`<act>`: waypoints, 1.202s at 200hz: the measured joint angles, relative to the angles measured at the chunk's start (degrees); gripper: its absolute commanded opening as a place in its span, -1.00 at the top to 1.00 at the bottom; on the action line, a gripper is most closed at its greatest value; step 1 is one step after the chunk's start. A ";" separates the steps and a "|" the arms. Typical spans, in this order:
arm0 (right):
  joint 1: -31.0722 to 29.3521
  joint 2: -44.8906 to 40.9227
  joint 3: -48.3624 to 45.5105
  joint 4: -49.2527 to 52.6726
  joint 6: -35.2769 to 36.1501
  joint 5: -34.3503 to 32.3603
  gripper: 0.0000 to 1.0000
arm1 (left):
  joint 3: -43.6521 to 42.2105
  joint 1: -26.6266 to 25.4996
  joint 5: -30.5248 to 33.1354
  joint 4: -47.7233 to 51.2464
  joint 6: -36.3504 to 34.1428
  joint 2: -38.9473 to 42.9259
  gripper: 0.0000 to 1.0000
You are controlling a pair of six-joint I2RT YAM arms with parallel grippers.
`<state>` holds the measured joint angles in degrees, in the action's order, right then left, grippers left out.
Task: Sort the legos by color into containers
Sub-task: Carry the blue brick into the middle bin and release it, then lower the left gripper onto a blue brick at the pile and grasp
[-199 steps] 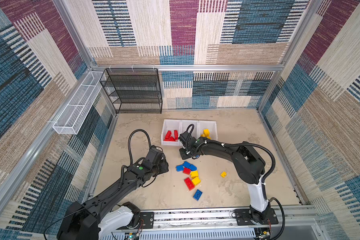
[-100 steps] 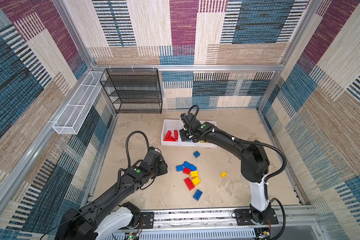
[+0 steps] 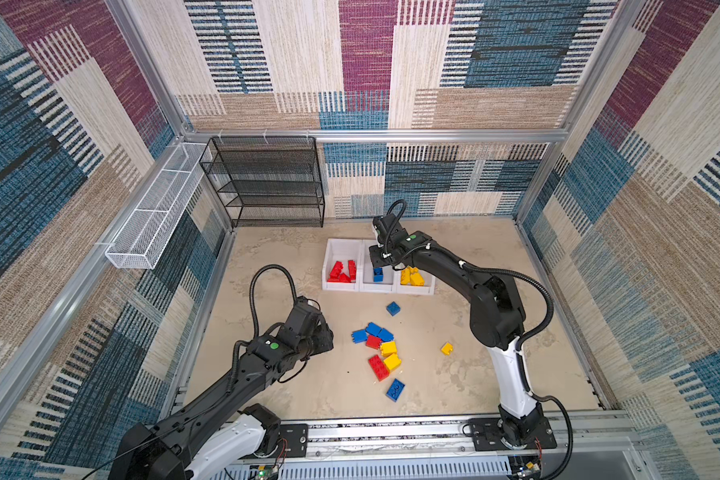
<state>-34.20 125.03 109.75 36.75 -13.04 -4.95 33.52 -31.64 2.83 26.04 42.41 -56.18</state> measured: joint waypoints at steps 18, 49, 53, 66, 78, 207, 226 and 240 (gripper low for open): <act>0.15 -0.09 0.00 0.33 0.00 0.00 -0.30 | 0.00 0.00 0.00 0.00 0.13 0.00 -0.14; 0.09 -2.10 -2.01 0.37 -0.02 0.07 -0.33 | -0.02 -0.02 -0.04 0.00 0.24 -0.07 -0.14; 0.09 -2.45 -2.38 0.33 -0.04 0.15 -0.33 | -0.02 -0.04 -0.07 0.00 0.26 -0.07 -0.14; 0.09 -3.74 -3.87 0.02 -0.26 0.92 -0.34 | -0.04 -0.04 -0.15 0.00 0.44 -0.11 -0.14; 0.09 -5.18 -5.62 -0.28 -0.28 1.01 -0.34 | -0.09 -0.13 -0.15 0.02 0.46 -0.26 -0.14; 0.09 -23.28 -29.20 -5.92 -5.16 4.48 -0.34 | 7.78 -3.43 -1.11 0.31 -1.01 -14.23 -0.20; 0.09 -25.05 -32.20 -6.51 -6.23 4.33 -0.34 | 10.25 -4.76 -1.73 0.31 -1.68 -18.53 -0.20; 0.09 -26.27 -33.97 -6.99 -6.93 4.28 -0.34 | 11.96 -5.68 -1.75 0.20 -1.86 -21.57 -0.21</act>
<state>-34.11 98.76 75.79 29.76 -19.97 -0.67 45.47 -37.32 1.08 26.24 40.56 -77.76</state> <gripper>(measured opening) 0.671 0.600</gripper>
